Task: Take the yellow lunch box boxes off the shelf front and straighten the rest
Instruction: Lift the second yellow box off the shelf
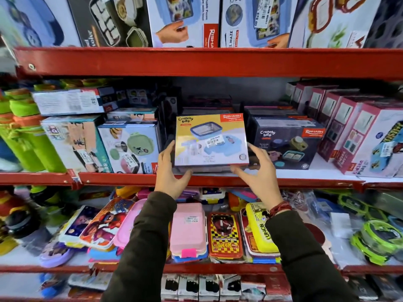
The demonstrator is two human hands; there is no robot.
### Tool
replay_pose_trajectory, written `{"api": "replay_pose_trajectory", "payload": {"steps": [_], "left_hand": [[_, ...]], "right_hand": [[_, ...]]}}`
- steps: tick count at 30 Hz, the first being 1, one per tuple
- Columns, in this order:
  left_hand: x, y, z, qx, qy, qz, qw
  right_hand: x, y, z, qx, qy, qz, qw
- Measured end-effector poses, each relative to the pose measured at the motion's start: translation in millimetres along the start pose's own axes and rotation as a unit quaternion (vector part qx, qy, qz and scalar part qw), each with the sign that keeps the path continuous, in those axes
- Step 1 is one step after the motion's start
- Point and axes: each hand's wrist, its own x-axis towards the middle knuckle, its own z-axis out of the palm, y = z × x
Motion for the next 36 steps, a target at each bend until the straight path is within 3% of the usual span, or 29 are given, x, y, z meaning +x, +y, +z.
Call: {"api": "replay_pose_trajectory", "payload": {"steps": [5,9,13,22,28,32,36], "left_hand": [[4.6,10.8,-11.3,-0.143,0.025,-0.009,0.989],[8.9,16.1,-12.2,-0.131,0.013,0.026,0.991],[22.1,10.1,-8.0,-0.080,0.033,0.049,0.995],[40.7,-0.4,11.2,-0.012,0.033,-0.078,0.996],[48.1,6.7,16.5,0.025,0.024,-0.095,0.995],[54.1,5.7,17.2,0.023,0.020,-0.116,0.993],[47.9,10.0,17.8,-0.069,0.019,-0.113,0.991]], "right_hand": [[7.2,-16.5,0.5,0.113,0.047,0.019,0.992],[16.2,-24.3,3.4,0.200,0.054,0.041,0.977],[19.7,-16.4,9.3,0.145,0.028,0.027,0.989],[36.4,1.1,32.0,0.033,0.054,0.043,0.997],[43.9,6.9,39.1,-0.015,0.053,0.070,0.996],[47.4,5.7,40.8,-0.021,0.037,0.079,0.996],[37.0,-2.8,43.1,0.052,0.039,0.107,0.992]]}}
